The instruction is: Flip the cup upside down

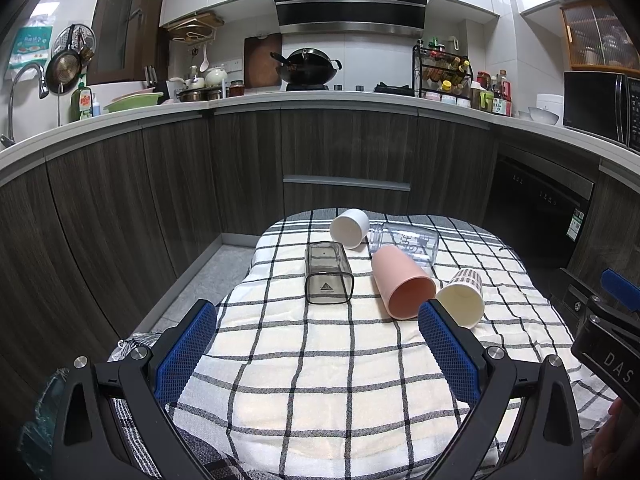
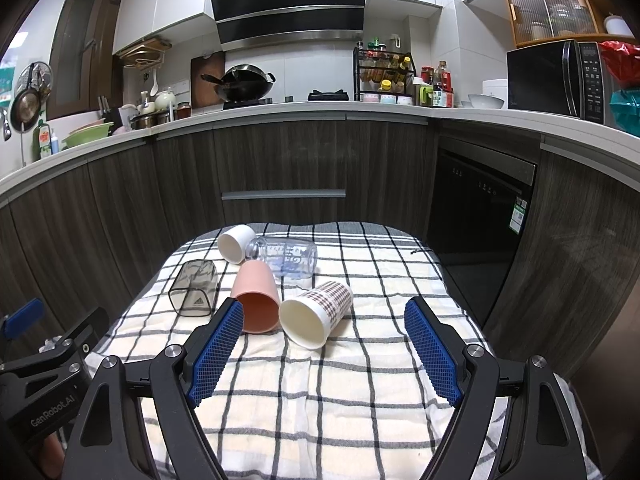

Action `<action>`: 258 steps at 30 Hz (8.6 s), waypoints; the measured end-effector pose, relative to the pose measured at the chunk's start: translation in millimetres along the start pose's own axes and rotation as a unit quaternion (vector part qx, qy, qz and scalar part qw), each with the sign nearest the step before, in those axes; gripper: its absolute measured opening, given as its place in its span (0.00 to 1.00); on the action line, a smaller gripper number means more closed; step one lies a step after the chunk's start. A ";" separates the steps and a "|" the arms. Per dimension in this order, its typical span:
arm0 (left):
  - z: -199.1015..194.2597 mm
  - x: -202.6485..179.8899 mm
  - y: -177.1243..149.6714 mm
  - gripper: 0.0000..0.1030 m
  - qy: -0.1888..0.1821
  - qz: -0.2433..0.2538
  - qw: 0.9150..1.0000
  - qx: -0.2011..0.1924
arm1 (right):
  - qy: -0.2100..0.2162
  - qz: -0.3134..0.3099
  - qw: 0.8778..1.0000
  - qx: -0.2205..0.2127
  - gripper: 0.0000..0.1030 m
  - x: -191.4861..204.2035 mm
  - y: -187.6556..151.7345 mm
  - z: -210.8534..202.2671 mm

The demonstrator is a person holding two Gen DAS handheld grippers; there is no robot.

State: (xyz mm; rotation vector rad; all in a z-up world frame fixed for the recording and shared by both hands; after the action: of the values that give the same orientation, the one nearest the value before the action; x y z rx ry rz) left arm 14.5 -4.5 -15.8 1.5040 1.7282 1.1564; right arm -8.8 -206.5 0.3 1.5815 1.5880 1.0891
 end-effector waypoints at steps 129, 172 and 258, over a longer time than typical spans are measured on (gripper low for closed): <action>124.0 49.8 -1.6 1.00 0.001 0.009 0.973 0.231 | 0.062 0.108 0.933 0.337 0.78 52.6 -52.9 178.2; 135.0 -129.6 1.3 0.98 -0.066 0.159 0.862 0.476 | 0.001 0.097 0.984 0.153 0.81 -61.3 54.3 63.7; 110.8 -110.0 7.2 0.82 -0.077 0.099 0.975 0.184 | -0.049 0.087 0.974 0.203 0.81 -70.6 23.8 83.6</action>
State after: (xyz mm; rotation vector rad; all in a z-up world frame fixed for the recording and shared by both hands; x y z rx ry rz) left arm 135.2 -84.8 -74.2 1.9701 1.7845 0.8108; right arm 81.2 -268.3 -24.4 2.0409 1.7057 0.7873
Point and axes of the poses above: each gripper's, at about its wrist camera, not at the fingertips, and z roughly the way its jaws point, x to its left, y to its top, the point moved 1 cm from there along z, roughly the way its jaws point, and after that the axes turned 15 degrees about y, right-handed, at the moved point
